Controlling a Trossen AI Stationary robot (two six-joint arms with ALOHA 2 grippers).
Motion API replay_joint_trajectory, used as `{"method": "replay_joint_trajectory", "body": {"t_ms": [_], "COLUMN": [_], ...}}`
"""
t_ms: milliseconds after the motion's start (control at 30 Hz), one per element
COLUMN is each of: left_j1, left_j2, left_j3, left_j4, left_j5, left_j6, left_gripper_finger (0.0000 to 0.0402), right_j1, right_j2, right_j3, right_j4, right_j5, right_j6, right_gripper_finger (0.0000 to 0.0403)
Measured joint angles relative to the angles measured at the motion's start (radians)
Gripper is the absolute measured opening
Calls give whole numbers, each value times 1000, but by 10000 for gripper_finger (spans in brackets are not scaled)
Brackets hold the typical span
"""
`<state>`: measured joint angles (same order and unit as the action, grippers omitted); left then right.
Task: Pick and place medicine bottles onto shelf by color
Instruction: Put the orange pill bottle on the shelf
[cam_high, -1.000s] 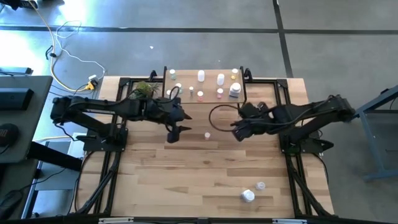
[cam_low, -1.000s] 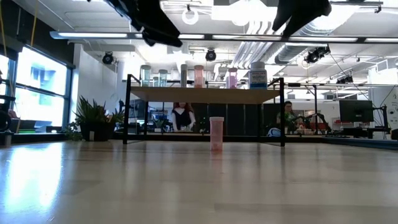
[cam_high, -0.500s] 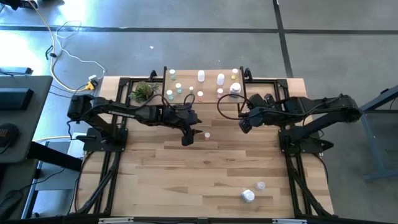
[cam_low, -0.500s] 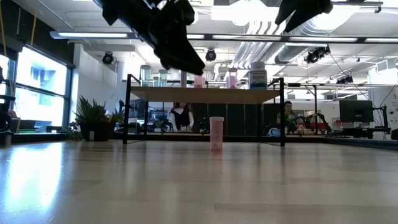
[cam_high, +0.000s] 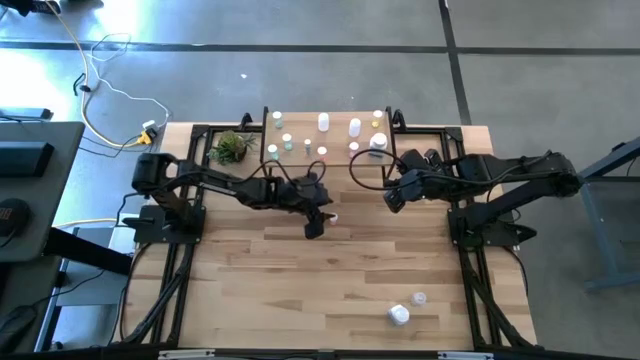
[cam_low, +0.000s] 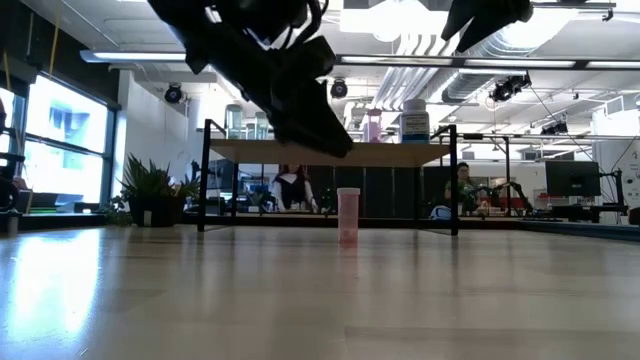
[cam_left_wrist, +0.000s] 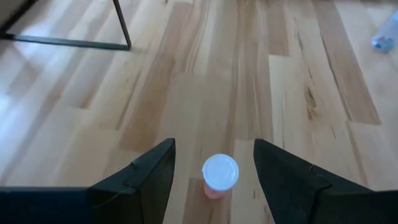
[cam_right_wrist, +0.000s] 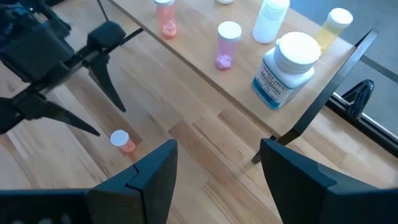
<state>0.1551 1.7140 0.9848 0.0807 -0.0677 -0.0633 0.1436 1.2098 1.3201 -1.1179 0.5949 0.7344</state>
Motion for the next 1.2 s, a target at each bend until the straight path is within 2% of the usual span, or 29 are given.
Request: {"method": "replay_joint_trajectory", "body": {"t_ms": [333, 533, 800, 1200], "left_j1": [-20, -39, -47, -65], "left_j2": [78, 99, 106, 162], "left_j3": [0, 0, 0, 0], "left_j4": [71, 75, 79, 90], "left_j5": [-2, -125, -93, -106], "left_j6": [-23, -30, -16, -38], "left_gripper_finger": [209, 209, 209, 209], "right_j1": [0, 0, 0, 0], "right_j2": [0, 0, 0, 0], "right_j3": [0, 0, 0, 0], "right_j4": [-1, 0, 0, 2], "right_j5": [0, 0, 0, 0], "right_j6": [-2, -2, 0, 1], "right_gripper_finger": [220, 220, 220, 220]}}
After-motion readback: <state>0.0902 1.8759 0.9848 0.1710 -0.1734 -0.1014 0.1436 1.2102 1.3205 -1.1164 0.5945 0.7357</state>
